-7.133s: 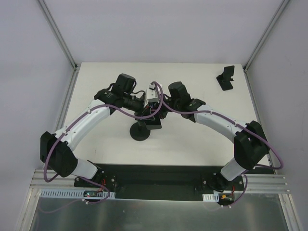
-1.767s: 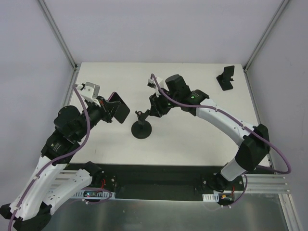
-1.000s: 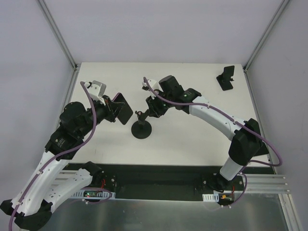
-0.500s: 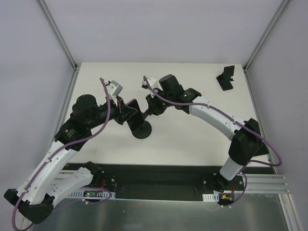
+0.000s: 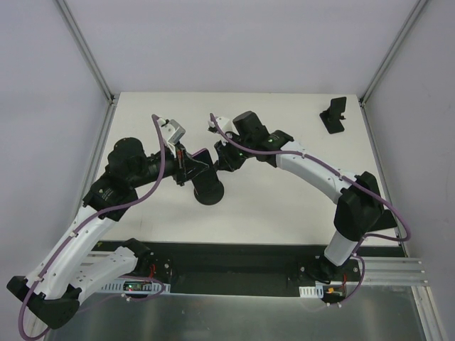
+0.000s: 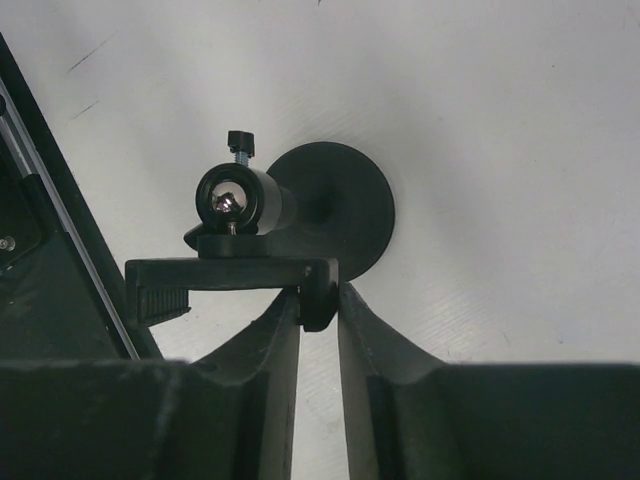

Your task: Place the phone on the phone stand

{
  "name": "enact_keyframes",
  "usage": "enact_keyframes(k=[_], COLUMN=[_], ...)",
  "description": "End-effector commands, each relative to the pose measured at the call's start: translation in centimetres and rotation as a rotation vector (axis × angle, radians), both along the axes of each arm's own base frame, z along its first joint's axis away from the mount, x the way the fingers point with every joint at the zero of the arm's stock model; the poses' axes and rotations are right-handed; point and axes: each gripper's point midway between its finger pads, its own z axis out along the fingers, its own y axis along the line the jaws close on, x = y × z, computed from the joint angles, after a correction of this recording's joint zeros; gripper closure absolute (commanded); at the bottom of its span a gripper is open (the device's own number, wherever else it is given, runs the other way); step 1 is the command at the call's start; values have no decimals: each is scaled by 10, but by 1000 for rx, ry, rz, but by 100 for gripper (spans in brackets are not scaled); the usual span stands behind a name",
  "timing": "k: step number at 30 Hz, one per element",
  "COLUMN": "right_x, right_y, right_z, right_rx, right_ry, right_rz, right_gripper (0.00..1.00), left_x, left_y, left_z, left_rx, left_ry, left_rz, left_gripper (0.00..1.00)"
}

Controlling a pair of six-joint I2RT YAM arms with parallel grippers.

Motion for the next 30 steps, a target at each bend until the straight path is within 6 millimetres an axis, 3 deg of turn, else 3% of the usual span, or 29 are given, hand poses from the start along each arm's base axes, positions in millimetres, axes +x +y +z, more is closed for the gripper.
enact_keyframes(k=[1,5,8,9,12,13,23,30], right_x=[4,6,3,1,-2,-2,-12,-15], right_y=[11,11,10,10,8,7,3,0], right_z=[14,18,22,23,29,28,31,33], right_rx=[62,80,108,118,146,144,185,220], right_ry=[-37,-59,-65,-65,-79,-83,-85,-52], right_rz=[26,20,32,43,66,68,141,156], right_gripper=[82,99,99,99,99,99,99,99], left_x=[-5,-7,-9,-20,-29,-33,-15,6], left_y=[-8,-15,-25,-34,-50,-56,-79,-84], left_z=[34,30,24,29,25,17,-20,-43], left_rx=[-75,-83,-91,-118,-145,-141,-62,9], left_ry=[-110,-109,-106,-138,-192,-175,-243,-304], left_rz=[-56,-102,-177,-279,-456,-532,-734,-699], left_gripper=[100,100,100,100,100,100,100,100])
